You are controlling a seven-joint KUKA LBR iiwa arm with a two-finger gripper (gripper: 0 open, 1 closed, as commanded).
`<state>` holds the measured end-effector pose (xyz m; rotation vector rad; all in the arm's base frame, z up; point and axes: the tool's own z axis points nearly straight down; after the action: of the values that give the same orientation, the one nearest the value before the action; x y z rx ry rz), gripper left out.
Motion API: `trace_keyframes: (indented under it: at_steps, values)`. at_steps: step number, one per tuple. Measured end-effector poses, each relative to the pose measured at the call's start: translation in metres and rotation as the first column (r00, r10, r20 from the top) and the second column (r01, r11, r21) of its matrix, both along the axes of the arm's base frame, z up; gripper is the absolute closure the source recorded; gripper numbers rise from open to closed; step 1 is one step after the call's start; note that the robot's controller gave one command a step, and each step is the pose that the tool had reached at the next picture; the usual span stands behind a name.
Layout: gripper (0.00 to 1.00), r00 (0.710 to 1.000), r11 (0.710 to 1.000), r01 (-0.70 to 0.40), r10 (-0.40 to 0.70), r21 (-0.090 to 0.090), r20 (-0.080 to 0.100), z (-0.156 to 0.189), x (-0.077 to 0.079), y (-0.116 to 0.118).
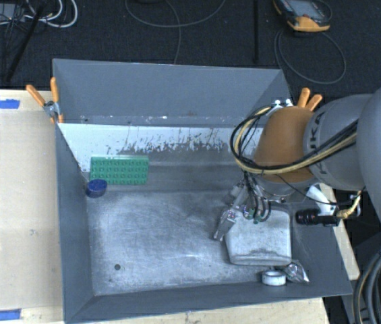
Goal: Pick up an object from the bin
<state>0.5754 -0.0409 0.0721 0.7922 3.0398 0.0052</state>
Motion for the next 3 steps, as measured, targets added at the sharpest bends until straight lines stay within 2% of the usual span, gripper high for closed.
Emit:
trace_keyframes:
  at_steps: [1,2,3]
  values:
    - [0.0,0.999,0.999,0.052,-0.052,-0.002,0.005,0.003,-0.042,-0.032]
    - [1.0,0.999,0.999,0.052,-0.051,-0.001,0.015,0.006,-0.037,-0.031]
    - [1.0,0.967,0.967,-0.255,0.255,-0.003,0.002,0.109,-0.087,-0.01]
